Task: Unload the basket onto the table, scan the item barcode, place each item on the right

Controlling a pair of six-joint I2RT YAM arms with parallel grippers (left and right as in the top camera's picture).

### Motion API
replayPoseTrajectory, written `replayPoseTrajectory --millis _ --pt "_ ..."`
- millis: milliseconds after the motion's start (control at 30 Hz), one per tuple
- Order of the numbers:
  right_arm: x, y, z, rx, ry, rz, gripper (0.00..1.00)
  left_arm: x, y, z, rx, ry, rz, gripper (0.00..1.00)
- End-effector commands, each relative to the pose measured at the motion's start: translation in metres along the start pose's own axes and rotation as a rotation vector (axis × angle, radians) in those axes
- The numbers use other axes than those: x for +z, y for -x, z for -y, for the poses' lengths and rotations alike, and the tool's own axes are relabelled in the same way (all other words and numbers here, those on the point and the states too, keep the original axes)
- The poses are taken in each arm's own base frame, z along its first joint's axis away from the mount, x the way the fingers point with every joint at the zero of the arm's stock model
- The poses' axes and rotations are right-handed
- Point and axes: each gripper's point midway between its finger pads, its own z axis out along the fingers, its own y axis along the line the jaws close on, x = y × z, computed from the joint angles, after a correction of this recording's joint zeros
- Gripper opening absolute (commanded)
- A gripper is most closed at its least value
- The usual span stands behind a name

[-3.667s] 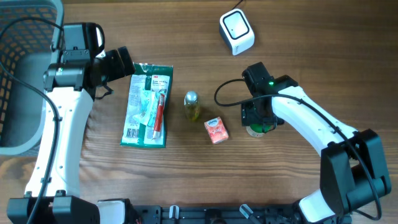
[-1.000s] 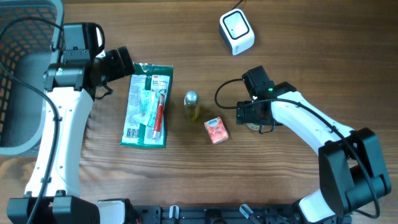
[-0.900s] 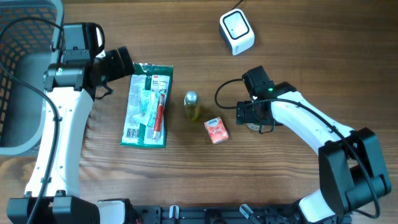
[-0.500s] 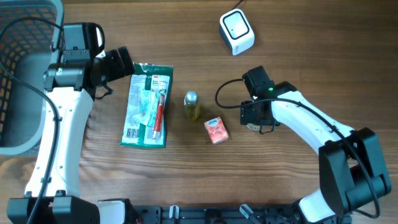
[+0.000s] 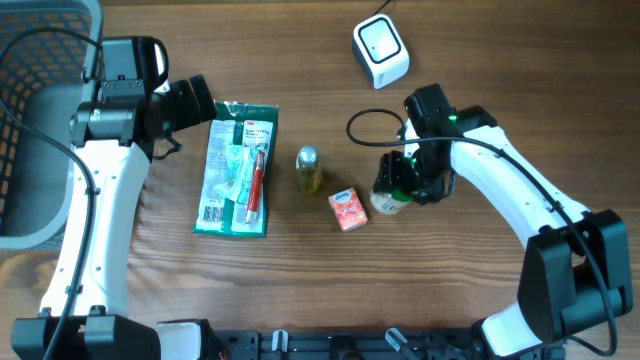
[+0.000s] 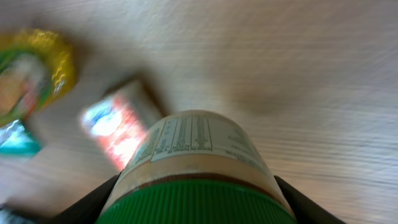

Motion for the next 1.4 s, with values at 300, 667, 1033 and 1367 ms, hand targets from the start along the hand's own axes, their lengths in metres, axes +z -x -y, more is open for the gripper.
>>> replayPoseTrajectory --millis 300,667,1033,1367 --pt "-0.026 -0.065 -0.054 0.115 0.321 -0.325 0.47 -0.006 0.006 0.001 -0.013 -0.012 0.021 1.0" --pt "-0.038 -0.082 -0.066 0.263 0.379 -0.442 0.47 -0.006 0.006 0.001 -0.013 -0.012 0.021 1.0" --pt "-0.045 -0.087 -0.076 0.303 0.438 -0.489 0.48 -0.006 0.006 0.001 -0.013 -0.012 0.021 1.0" --pt "-0.046 -0.087 -0.077 0.31 0.444 -0.494 0.48 -0.006 0.006 0.001 -0.013 -0.012 0.021 1.0"
